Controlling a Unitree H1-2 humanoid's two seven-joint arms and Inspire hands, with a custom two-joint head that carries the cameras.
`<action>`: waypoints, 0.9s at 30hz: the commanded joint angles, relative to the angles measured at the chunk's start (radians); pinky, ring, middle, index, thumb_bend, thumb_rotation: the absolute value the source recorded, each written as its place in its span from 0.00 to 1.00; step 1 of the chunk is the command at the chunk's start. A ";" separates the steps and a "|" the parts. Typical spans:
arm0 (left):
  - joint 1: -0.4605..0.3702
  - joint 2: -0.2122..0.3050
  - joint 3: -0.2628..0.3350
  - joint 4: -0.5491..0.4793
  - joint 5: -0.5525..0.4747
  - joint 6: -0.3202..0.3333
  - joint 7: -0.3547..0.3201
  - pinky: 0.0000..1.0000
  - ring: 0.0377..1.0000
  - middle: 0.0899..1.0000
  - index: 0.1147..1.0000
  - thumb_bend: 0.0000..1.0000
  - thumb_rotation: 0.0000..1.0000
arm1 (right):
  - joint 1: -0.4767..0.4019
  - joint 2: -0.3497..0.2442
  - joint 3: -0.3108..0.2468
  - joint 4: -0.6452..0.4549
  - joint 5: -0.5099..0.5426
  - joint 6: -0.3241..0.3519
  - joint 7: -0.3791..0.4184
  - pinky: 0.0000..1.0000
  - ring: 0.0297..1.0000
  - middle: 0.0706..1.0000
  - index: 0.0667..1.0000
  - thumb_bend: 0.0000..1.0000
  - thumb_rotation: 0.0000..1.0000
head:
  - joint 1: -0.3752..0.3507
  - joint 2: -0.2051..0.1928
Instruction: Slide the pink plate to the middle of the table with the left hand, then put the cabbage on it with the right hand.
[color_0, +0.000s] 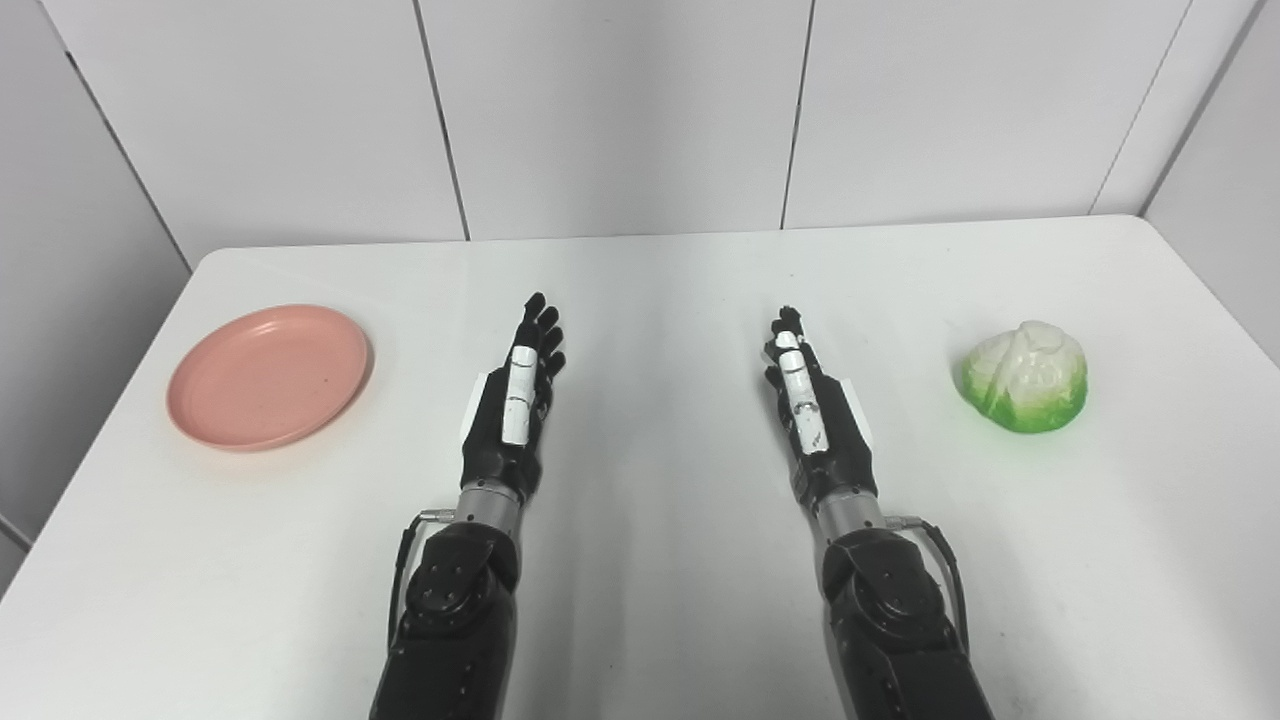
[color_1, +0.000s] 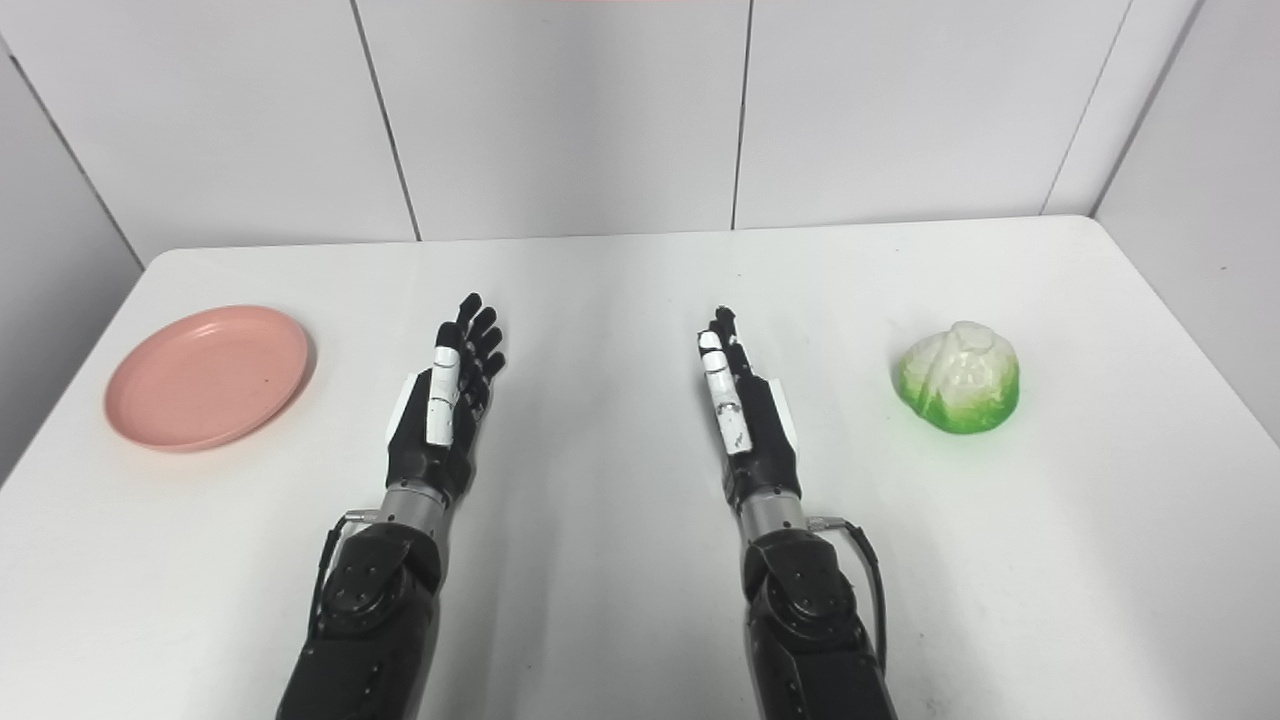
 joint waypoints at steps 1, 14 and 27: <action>0.000 0.002 -0.001 -0.001 0.011 -0.001 0.000 1.00 1.00 1.00 1.00 0.76 1.00 | -0.020 0.004 0.003 -0.009 0.003 0.006 0.011 1.00 1.00 1.00 1.00 0.63 0.96 | 0.000 -0.002; 0.000 0.004 -0.006 -0.016 0.010 0.039 -0.003 1.00 1.00 1.00 1.00 0.79 1.00 | -0.021 0.003 0.005 -0.001 -0.015 0.007 0.004 1.00 0.99 0.99 0.99 0.65 0.96 | 0.007 -0.003; 0.004 0.006 -0.015 0.000 0.003 0.018 -0.020 1.00 1.00 1.00 1.00 0.79 1.00 | -0.019 0.001 0.002 -0.001 -0.015 0.014 0.008 1.00 0.99 0.99 0.99 0.64 0.96 | 0.025 -0.004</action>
